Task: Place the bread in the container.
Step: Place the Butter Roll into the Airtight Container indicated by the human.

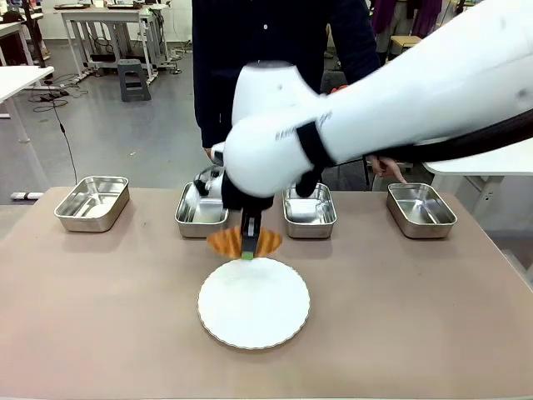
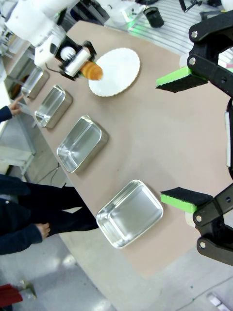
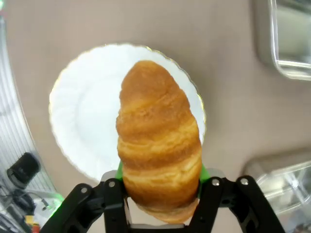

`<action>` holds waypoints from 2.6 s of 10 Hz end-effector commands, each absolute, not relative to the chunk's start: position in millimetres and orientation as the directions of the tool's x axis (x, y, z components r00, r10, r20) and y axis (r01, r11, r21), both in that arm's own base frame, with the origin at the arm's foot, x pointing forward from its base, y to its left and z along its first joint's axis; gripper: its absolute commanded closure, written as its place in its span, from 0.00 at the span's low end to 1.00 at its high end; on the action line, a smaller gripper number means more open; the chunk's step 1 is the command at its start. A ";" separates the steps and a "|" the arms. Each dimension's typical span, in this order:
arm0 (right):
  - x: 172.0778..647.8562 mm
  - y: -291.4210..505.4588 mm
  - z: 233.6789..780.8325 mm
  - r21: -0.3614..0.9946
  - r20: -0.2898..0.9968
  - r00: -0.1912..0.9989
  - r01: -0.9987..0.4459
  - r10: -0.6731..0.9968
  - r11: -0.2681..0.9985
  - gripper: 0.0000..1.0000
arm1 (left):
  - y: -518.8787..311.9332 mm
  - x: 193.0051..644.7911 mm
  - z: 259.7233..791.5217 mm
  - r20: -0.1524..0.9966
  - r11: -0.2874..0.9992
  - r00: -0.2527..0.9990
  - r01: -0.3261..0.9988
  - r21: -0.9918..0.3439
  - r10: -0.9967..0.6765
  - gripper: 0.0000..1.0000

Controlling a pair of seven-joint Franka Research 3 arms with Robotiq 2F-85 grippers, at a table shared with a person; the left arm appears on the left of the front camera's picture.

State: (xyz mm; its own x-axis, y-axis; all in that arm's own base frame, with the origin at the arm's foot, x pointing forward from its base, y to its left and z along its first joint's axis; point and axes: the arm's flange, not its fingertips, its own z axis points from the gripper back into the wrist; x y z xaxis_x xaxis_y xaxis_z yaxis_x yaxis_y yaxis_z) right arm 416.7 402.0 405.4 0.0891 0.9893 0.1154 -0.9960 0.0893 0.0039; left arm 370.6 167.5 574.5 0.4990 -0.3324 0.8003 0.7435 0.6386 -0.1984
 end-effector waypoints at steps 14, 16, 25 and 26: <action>497.0 123.9 517.9 0.223 0.101 0.980 -0.191 0.172 0.956 0.50 | 168.8 369.3 574.4 0.805 0.631 0.487 0.752 -0.190 -0.338 0.00; 501.1 124.7 512.2 0.194 0.093 0.988 -0.141 0.125 0.971 0.50 | 168.8 369.3 574.4 0.805 0.631 0.487 0.752 -0.190 -0.338 0.00; 598.1 -28.5 422.4 0.173 0.100 0.993 0.047 -0.065 0.984 0.50 | 168.8 369.3 574.4 0.805 0.631 0.487 0.752 -0.190 -0.338 0.00; 604.7 -31.9 410.8 0.170 0.091 0.994 0.047 -0.063 0.984 0.50 | 168.8 369.3 574.4 0.805 0.631 0.487 0.752 -0.190 -0.338 0.00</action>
State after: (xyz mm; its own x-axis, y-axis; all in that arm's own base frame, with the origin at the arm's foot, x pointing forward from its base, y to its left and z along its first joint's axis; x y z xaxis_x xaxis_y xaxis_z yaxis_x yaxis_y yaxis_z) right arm 596.1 -25.2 412.4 0.9937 -0.0830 0.0749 0.0700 0.9843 0.1622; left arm 370.4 167.9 574.4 0.4994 -0.3319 0.8003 0.7430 0.6391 -0.1987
